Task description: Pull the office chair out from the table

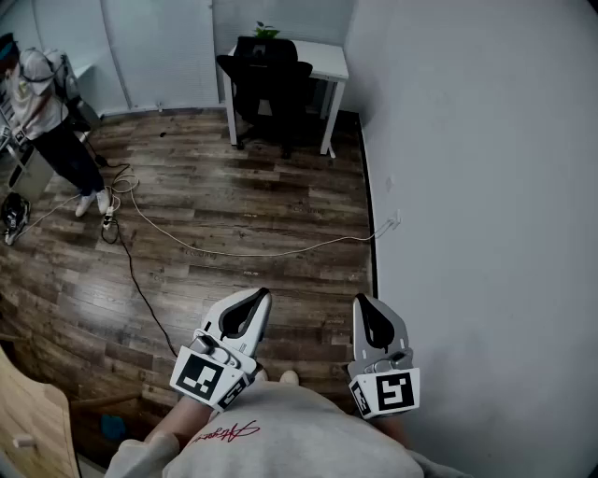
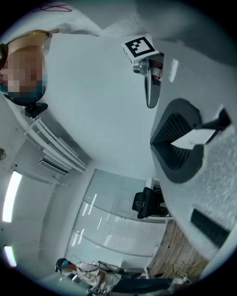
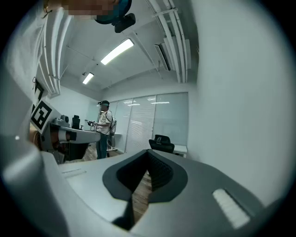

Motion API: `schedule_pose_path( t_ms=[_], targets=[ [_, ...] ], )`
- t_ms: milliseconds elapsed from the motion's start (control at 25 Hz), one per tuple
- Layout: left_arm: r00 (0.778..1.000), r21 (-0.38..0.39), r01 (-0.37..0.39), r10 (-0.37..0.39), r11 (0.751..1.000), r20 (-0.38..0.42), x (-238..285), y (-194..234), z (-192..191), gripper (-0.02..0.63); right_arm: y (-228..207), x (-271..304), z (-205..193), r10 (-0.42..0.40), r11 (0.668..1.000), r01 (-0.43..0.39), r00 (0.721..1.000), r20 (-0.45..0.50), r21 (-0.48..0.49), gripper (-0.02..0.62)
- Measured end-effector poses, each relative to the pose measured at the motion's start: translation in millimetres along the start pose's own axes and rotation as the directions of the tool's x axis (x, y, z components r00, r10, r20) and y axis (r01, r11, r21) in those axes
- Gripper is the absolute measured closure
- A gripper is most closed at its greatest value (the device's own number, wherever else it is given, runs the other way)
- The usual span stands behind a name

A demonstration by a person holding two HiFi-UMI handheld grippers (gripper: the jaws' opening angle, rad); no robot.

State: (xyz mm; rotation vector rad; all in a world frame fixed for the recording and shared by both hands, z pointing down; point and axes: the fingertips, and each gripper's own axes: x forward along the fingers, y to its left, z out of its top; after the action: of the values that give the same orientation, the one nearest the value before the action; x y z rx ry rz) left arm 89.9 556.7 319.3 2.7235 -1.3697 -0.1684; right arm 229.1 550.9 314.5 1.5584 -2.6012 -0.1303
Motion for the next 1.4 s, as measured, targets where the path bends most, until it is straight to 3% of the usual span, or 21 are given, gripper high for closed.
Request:
schedule_pose_path(
  t_ms=[920,1400],
  targets=[
    [1.0,0.008,0.003,-0.003,1.0,0.01,25,-16,2,0.612,-31,-7,0,-0.021,0.999,0.019,0.999,0.04,0.031,0.6],
    [0.999,0.003,-0.046,0.046,0.999,0.018,35,-31,-11,0.612,-50,-15,-25,0.01,1.0,-0.009,1.0,-0.025,0.026,0.6]
  ],
)
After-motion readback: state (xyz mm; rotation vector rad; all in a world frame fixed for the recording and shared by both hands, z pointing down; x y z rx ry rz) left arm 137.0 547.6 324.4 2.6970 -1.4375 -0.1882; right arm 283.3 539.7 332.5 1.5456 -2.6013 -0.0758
